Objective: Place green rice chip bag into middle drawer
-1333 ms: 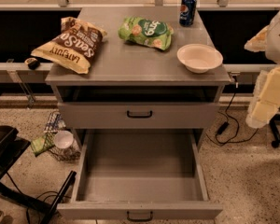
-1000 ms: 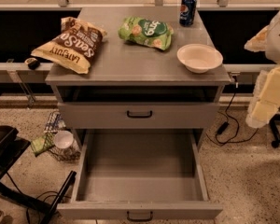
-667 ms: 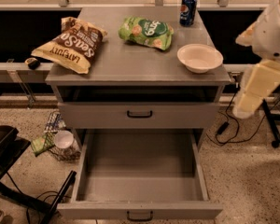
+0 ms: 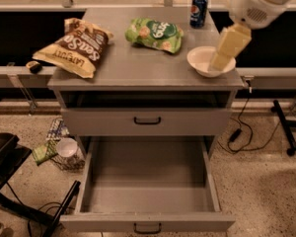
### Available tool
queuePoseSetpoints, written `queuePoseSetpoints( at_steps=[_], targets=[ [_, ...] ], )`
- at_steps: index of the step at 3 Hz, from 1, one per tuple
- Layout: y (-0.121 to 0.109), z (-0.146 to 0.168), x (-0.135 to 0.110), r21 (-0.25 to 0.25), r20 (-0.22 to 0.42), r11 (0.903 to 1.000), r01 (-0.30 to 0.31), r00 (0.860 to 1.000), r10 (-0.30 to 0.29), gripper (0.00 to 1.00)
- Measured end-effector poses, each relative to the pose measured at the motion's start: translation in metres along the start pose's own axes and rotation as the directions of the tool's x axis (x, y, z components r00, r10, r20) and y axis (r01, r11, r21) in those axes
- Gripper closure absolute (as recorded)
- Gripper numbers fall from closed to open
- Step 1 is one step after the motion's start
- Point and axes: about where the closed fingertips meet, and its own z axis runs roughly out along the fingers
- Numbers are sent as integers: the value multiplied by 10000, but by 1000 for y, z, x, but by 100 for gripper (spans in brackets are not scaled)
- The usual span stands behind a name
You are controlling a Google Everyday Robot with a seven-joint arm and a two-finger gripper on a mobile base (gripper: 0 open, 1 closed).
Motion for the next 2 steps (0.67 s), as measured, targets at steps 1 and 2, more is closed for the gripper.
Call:
queuePoseSetpoints(
  at_steps=[1,2],
  targets=[
    [-51,27,-40,392,1282,9991,-140,9917,89,0],
    [-51,30,-42,382,1356,9992,-133,9907,80,0]
  ],
)
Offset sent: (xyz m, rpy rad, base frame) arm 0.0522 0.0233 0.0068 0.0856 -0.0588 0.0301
